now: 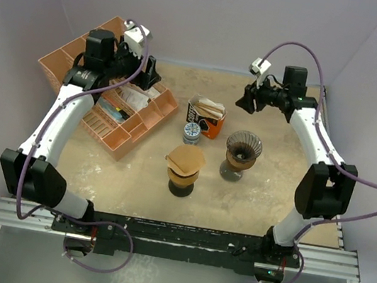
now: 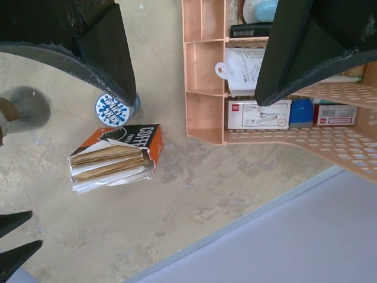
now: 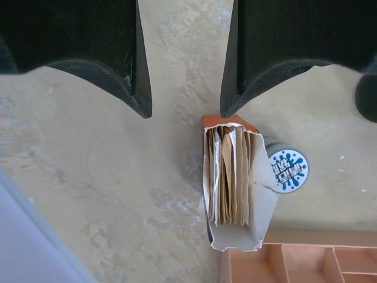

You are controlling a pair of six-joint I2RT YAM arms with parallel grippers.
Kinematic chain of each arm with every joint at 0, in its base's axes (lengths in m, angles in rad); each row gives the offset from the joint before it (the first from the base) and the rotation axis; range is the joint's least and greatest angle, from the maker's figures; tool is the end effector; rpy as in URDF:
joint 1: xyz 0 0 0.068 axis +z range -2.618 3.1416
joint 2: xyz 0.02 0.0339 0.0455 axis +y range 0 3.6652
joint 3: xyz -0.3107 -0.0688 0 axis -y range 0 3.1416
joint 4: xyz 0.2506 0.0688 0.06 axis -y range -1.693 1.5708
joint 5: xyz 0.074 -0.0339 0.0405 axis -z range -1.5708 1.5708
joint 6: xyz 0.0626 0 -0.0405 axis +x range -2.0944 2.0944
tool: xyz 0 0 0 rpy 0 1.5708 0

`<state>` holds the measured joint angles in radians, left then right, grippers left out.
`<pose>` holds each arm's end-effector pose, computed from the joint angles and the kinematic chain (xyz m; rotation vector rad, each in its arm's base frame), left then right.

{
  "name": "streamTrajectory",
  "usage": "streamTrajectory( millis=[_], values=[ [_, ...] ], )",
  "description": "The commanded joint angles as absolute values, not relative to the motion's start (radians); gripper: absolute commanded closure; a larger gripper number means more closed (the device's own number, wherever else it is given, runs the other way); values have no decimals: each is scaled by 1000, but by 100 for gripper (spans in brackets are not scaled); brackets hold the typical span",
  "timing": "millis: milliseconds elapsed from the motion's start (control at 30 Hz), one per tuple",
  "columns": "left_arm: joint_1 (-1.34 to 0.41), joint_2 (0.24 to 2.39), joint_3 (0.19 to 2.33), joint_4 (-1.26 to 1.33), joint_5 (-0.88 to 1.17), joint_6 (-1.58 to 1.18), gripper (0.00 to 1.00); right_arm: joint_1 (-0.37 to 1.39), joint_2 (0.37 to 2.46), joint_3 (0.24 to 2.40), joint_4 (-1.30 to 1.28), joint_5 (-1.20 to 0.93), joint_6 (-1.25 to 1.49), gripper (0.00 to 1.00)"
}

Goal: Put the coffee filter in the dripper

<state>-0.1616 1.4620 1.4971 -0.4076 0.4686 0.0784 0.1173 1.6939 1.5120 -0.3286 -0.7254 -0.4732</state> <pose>0.3464 -0.0851 0.4439 0.5375 1.8584 -0.5096 0.4132 0.0905 0.3765 -0.9745 1.7254 0.5218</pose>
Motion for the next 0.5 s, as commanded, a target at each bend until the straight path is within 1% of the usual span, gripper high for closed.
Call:
streamTrajectory(
  millis=[0,267,467],
  values=[
    [-156,1395,1479,-335,479,65,18,160,1731,1585,-281,-730,-408,48],
    [-158,1363,1445,-324,510,69,18,232,1825,1654,-271,-685,-363,48],
    [-158,1358,1449,-306,541,49,17,254,1875,1682,-269,-651,-356,54]
  ],
)
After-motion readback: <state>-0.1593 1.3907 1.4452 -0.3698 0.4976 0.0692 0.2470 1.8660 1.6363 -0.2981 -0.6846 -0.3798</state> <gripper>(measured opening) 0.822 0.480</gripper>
